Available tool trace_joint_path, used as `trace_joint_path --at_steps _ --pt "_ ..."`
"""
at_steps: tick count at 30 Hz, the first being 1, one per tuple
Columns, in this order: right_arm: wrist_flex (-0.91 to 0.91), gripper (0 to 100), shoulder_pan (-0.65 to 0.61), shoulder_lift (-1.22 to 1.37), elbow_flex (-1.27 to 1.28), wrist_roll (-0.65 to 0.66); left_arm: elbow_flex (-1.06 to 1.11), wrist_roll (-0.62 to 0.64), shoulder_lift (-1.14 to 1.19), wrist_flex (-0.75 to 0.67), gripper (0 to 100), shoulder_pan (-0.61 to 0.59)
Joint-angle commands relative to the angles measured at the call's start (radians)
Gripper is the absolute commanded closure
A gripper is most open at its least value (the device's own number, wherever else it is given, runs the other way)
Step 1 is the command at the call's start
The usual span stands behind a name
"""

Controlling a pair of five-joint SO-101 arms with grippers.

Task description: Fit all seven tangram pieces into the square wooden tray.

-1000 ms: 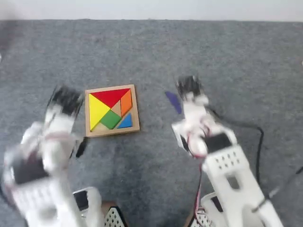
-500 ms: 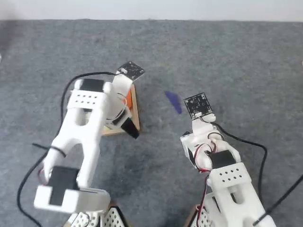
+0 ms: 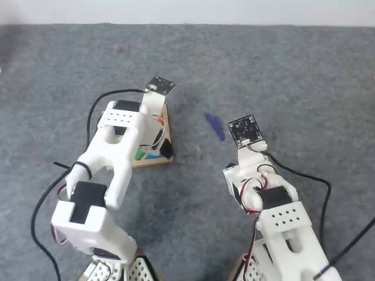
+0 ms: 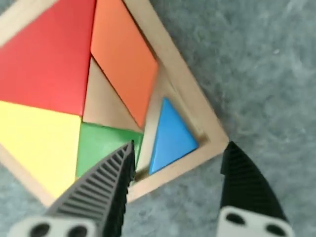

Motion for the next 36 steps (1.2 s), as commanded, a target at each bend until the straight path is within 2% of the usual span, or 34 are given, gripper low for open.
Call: trace_joint_path --at_steps 1,8,13,29,36 --pt "-0.019 92.0 0.016 -0.027 -0.006 0.008 -0.044 0.086 -0.012 -0.034 74 0.014" --pt "-0.019 92.0 0.016 -0.027 -0.006 0.008 -0.042 0.203 -0.005 -0.038 74 0.008" --pt "-0.019 92.0 0.016 -0.027 -0.006 0.008 -0.047 0.262 -0.005 -0.043 81 0.006" --pt "-0.019 92.0 0.016 -0.027 -0.006 0.008 -0.005 0.275 0.003 -0.068 82 0.015" --pt "-0.019 92.0 0.016 -0.027 -0.006 0.008 -0.010 0.262 0.103 -0.080 82 0.049"
